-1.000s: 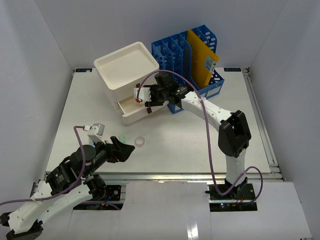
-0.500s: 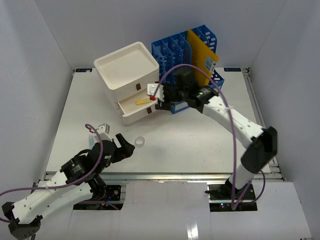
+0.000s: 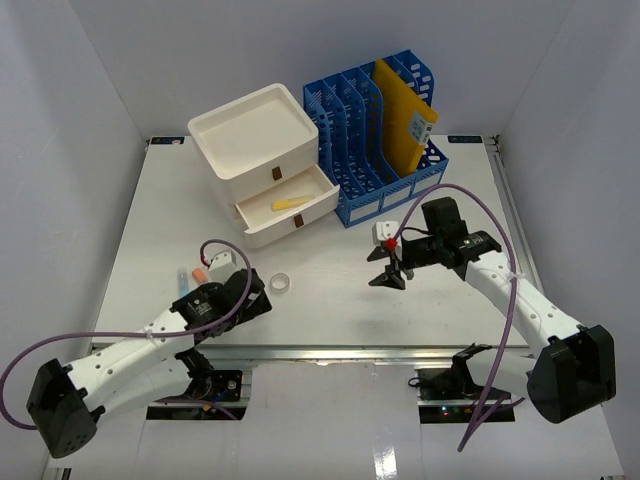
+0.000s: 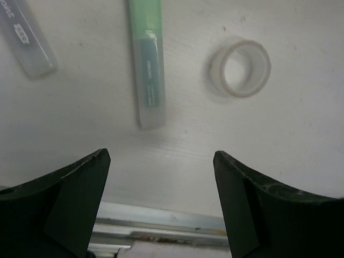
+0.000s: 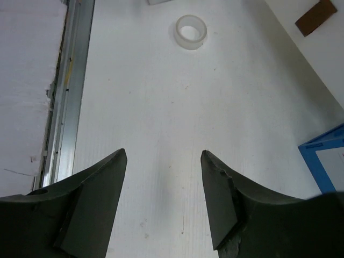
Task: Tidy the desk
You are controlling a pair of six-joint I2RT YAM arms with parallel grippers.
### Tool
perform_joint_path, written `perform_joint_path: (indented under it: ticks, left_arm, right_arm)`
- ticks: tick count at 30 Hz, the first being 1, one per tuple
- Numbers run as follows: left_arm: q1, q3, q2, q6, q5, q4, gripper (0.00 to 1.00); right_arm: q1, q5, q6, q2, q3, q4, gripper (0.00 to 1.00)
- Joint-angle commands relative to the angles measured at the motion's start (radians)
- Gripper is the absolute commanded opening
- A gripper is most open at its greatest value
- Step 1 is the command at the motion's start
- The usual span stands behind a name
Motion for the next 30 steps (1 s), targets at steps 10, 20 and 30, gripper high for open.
perform_joint_path:
  ticks: [10,20,30]
  left_arm:
    - [0.335,0.037,0.222,0.334,0.275,0.310,0.77]
    - [0.340,0.022,0.292,0.337,0.223,0.302,0.70]
    - [0.341,0.016,0.358,0.349,0.204,0.290,0.63]
  right_arm:
    - [-0.141,-0.213,0.002,-0.074,-0.051,0.015,0.61]
    - [-0.173,-0.244,0.003,-0.098,-0.059,0.015,0.61]
    - [-0.177,-0.220,0.017,-0.138,-0.051,0.015,0.60]
